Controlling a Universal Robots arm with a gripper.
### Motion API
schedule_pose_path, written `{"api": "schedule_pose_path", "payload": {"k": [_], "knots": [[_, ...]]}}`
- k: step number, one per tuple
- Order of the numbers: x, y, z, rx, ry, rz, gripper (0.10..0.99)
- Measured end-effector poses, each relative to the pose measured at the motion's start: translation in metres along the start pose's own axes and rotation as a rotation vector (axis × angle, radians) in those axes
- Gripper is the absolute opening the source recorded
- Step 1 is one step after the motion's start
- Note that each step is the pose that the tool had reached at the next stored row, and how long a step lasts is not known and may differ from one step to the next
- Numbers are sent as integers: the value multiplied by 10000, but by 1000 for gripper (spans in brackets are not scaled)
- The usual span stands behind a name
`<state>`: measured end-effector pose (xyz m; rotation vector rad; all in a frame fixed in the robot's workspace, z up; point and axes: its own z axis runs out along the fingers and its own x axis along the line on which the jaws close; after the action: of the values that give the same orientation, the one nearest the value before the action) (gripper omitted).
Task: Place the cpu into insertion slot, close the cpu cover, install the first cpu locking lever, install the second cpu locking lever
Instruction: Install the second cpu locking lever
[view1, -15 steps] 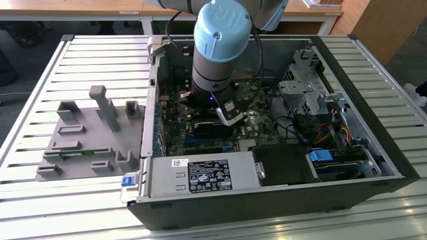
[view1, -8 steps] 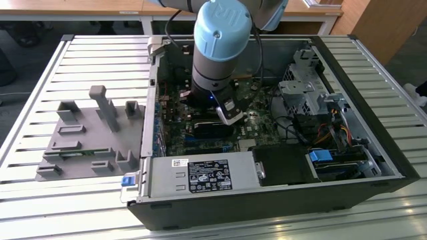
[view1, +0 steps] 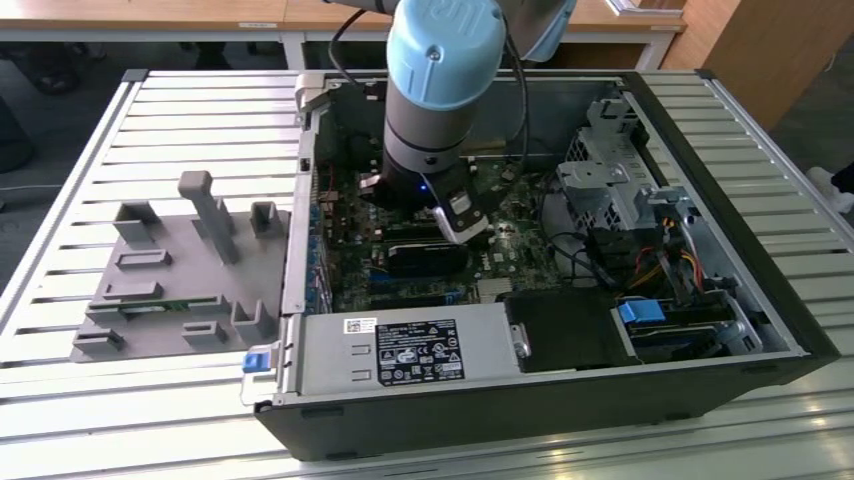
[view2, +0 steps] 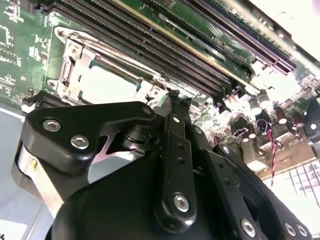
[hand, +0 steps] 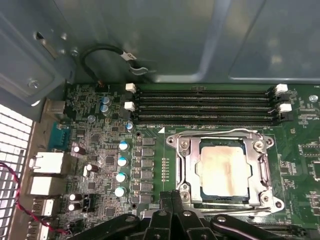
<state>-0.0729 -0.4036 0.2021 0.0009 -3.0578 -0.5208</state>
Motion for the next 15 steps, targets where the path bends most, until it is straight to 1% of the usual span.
{"api": "schedule_pose_path", "payload": {"k": [2,8,11,15], "knots": [[1,9,-26,1,-1,0,110],[2,25,-71,-1,-1,1,110],[3,34,-97,-19,-1,0,110],[3,36,-101,-27,-2,-1,110]]}}
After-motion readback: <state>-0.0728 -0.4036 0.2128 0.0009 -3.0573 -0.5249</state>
